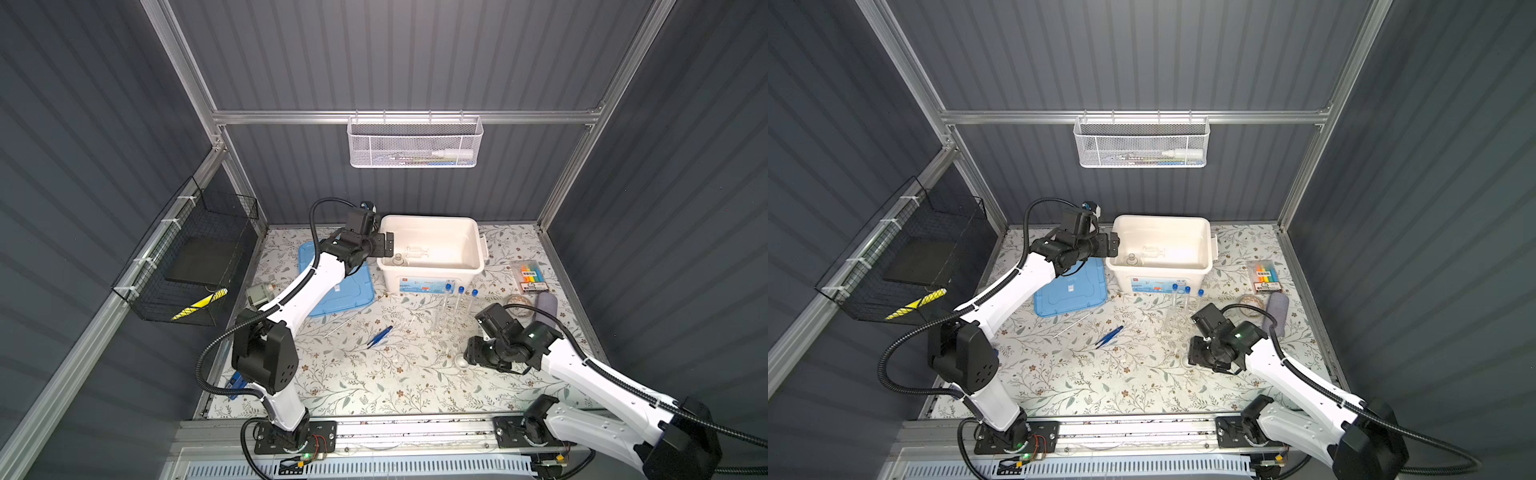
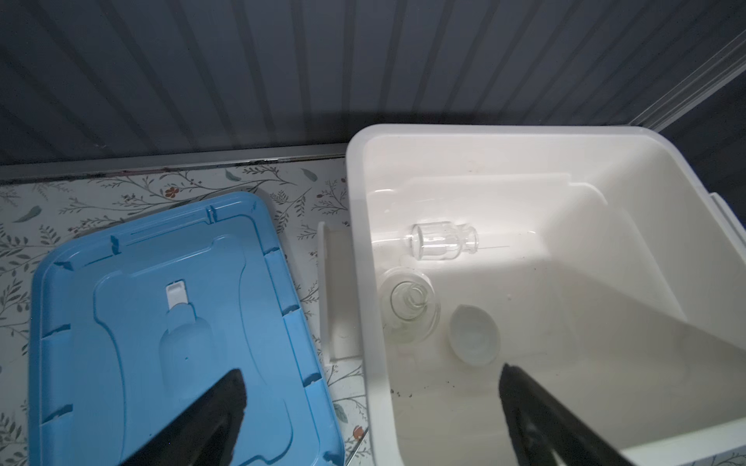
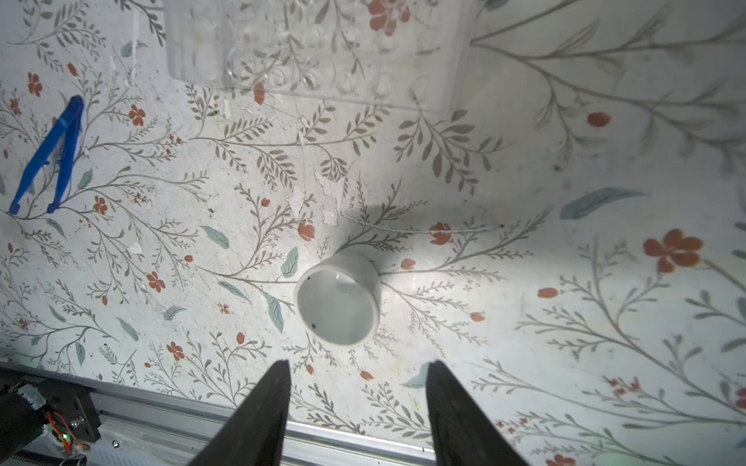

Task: Organize the chemistry lab equipment
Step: 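Raise left gripper from the bin while right gripper moves toward the white cup, then close right gripper on the rim of the small white cup, then lift the white cup with right gripper and carry it toward the bin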

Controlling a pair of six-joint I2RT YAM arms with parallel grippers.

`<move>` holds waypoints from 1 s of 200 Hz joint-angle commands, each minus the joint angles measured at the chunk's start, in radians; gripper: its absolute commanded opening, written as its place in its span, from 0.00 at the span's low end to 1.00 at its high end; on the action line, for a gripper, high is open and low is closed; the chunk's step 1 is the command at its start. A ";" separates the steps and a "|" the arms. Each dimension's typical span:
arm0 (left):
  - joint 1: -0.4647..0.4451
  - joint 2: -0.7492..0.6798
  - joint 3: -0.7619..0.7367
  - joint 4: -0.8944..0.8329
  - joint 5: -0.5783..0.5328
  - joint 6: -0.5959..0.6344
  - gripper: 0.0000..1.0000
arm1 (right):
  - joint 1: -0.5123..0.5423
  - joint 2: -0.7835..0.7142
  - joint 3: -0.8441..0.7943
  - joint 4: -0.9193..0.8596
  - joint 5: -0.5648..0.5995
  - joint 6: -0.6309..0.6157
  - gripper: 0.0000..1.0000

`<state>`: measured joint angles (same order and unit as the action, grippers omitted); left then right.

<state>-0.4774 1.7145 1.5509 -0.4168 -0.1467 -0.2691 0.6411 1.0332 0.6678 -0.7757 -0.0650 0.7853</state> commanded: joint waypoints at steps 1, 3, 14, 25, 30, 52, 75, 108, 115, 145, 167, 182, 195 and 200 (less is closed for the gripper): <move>0.025 -0.037 -0.044 0.007 0.003 -0.045 1.00 | 0.010 0.012 -0.036 0.044 0.015 0.019 0.52; 0.027 -0.038 -0.047 0.007 0.005 -0.047 1.00 | 0.011 0.015 -0.038 0.046 0.015 0.019 0.52; 0.033 -0.042 -0.064 0.008 0.007 -0.047 1.00 | 0.012 0.029 -0.048 0.060 0.019 0.017 0.51; 0.035 -0.044 -0.073 0.010 0.014 -0.045 1.00 | 0.012 0.048 -0.055 0.078 0.019 0.010 0.50; 0.036 -0.044 -0.076 0.013 0.021 -0.043 1.00 | 0.012 0.057 -0.056 0.086 0.019 0.006 0.49; 0.036 -0.038 -0.078 0.015 0.057 -0.034 1.00 | 0.011 0.115 -0.054 0.115 0.013 -0.007 0.45; 0.036 -0.032 -0.077 0.016 0.077 -0.022 1.00 | 0.012 0.147 -0.059 0.147 0.006 -0.011 0.43; 0.036 -0.024 -0.077 0.021 0.109 -0.005 1.00 | 0.012 0.192 -0.057 0.169 0.003 -0.024 0.36; 0.036 -0.021 -0.078 0.020 0.114 -0.005 1.00 | 0.012 0.197 -0.057 0.169 0.003 -0.027 0.35; 0.036 -0.013 -0.078 0.019 0.130 -0.004 1.00 | 0.012 0.196 -0.059 0.163 0.005 -0.038 0.29; 0.035 -0.008 -0.078 0.022 0.137 -0.008 1.00 | 0.011 0.191 -0.062 0.158 0.006 -0.055 0.24; 0.036 -0.006 -0.074 0.024 0.137 -0.008 1.00 | 0.012 0.191 -0.061 0.158 0.004 -0.069 0.20; 0.036 -0.003 -0.068 0.023 0.139 -0.008 1.00 | 0.011 0.191 -0.061 0.159 0.003 -0.082 0.17; 0.036 -0.001 -0.066 0.023 0.139 -0.007 1.00 | 0.011 0.193 -0.061 0.158 0.002 -0.086 0.17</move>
<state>-0.4423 1.6981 1.4776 -0.4023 -0.0254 -0.2916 0.6487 1.2316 0.6151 -0.6060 -0.0639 0.7315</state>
